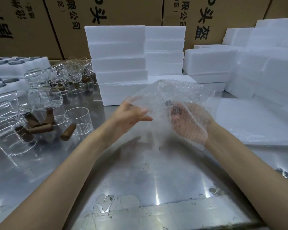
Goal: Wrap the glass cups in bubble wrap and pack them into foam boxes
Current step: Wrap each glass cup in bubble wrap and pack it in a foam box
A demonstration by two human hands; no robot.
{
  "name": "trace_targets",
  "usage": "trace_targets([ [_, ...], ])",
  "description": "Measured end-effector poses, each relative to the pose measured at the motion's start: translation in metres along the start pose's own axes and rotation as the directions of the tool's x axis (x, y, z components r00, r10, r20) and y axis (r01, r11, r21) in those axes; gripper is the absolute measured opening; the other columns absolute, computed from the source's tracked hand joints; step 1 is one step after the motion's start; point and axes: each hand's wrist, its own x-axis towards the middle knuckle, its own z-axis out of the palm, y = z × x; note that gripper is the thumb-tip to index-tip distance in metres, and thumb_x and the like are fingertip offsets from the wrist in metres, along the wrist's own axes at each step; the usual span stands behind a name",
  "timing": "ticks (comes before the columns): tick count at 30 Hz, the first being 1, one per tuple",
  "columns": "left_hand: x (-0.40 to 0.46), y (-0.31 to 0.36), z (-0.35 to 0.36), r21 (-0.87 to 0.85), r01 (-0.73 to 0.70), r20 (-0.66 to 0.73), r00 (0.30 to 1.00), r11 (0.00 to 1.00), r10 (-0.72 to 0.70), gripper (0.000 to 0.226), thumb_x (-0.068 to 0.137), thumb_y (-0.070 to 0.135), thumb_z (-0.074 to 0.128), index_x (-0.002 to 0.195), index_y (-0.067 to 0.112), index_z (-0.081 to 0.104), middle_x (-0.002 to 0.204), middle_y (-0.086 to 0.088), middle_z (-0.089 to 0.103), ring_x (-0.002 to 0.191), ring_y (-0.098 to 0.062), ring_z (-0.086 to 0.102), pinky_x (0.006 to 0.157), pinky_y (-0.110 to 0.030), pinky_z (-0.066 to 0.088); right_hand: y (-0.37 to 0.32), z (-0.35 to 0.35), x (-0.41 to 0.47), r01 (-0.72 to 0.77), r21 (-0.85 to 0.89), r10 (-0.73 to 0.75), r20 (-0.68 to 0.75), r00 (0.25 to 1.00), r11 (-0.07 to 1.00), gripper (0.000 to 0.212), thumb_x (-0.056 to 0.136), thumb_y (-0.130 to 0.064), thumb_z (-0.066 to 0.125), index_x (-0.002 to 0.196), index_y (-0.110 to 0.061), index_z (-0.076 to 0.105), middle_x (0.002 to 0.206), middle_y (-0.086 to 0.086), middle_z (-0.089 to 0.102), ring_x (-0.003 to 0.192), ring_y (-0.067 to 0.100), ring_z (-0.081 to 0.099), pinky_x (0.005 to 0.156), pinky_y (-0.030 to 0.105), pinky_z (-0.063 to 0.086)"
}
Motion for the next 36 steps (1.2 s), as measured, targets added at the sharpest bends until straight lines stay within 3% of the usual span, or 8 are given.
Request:
trace_targets([
  [7,-0.002,-0.009,0.0,0.438,-0.085,-0.083,0.987,0.895,0.134,0.069,0.061,0.019,0.08,0.122,0.027,0.049,0.105,-0.021,0.069,0.095,-0.035,0.068,0.092,-0.047,0.053,0.0,-0.001,0.001,0.065,-0.403,-0.1,-0.067,0.993,0.913,0.057,0.1,-0.003,0.031,0.055,-0.011,0.064,0.036,-0.007,0.055,0.033,-0.001,0.053,0.039,0.011,0.043],
  [12,0.0,-0.011,-0.001,0.573,-0.149,-0.086,0.967,0.806,0.24,0.072,0.054,0.034,0.083,0.12,0.027,0.056,0.113,0.007,0.066,0.104,-0.006,0.064,0.095,-0.028,0.049,0.008,0.0,0.003,0.02,-0.244,0.0,0.081,0.997,0.97,0.02,0.062,-0.018,0.057,0.057,-0.011,0.075,0.072,0.004,0.07,0.062,0.013,0.065,0.067,0.02,0.052],
  [16,-0.002,-0.011,0.003,0.693,-0.154,-0.077,0.955,0.704,0.286,0.085,0.05,0.054,0.079,0.126,0.023,0.055,0.12,0.008,0.062,0.113,-0.007,0.057,0.102,-0.031,0.043,0.007,-0.005,0.009,-0.076,-0.328,0.095,0.041,0.995,0.941,0.032,0.095,-0.011,0.043,0.089,-0.007,0.074,0.098,0.012,0.07,0.089,0.023,0.066,0.087,0.03,0.051],
  [20,-0.001,-0.014,0.004,0.694,-0.166,-0.065,0.955,0.701,0.291,0.071,0.055,0.053,0.078,0.119,0.031,0.057,0.111,0.016,0.067,0.108,-0.003,0.061,0.098,-0.036,0.048,0.006,-0.003,0.006,-0.141,-0.319,0.138,-0.031,0.99,0.937,0.034,0.097,-0.01,0.04,0.084,-0.003,0.07,0.073,0.008,0.071,0.063,0.017,0.069,0.059,0.023,0.056],
  [27,0.01,-0.022,-0.016,0.63,0.032,-0.353,0.902,0.776,0.249,0.04,0.064,0.039,0.086,0.094,0.029,0.062,0.086,0.022,0.066,0.076,0.018,0.059,0.066,-0.004,0.045,0.001,0.01,-0.001,0.21,-0.835,-0.301,0.056,0.952,0.508,0.011,0.096,-0.028,0.051,0.093,-0.028,0.061,0.063,-0.013,0.068,0.058,0.0,0.063,0.056,0.013,0.05],
  [30,0.011,-0.021,-0.02,0.496,0.094,-0.477,0.86,0.863,0.181,0.029,0.069,0.041,0.083,0.087,0.028,0.065,0.088,0.018,0.068,0.077,0.009,0.061,0.063,-0.011,0.047,-0.002,0.008,-0.001,0.476,-0.847,-0.63,0.24,0.739,0.235,0.009,0.094,-0.028,0.057,0.1,-0.028,0.064,0.084,-0.012,0.07,0.083,0.002,0.065,0.078,0.017,0.048],
  [33,0.01,-0.017,-0.019,0.302,0.074,-0.486,0.87,0.95,0.087,0.037,0.072,0.046,0.079,0.098,0.022,0.07,0.095,0.01,0.072,0.082,0.001,0.067,0.06,-0.01,0.047,-0.007,0.009,-0.006,0.567,-0.796,-0.834,0.155,0.53,0.211,0.021,0.091,-0.029,0.063,0.11,-0.022,0.059,0.102,-0.01,0.064,0.098,0.005,0.06,0.081,0.014,0.045],
  [36,0.008,-0.013,-0.017,0.215,0.076,-0.349,0.937,0.974,0.004,0.067,0.067,0.067,0.072,0.116,0.022,0.067,0.11,0.009,0.072,0.105,-0.009,0.066,0.089,-0.019,0.048,-0.01,0.008,-0.007,0.482,-0.797,-0.772,0.032,0.635,0.364,0.06,0.081,-0.048,0.065,0.132,-0.025,0.043,0.126,-0.01,0.052,0.114,0.005,0.051,0.087,0.01,0.042],
])
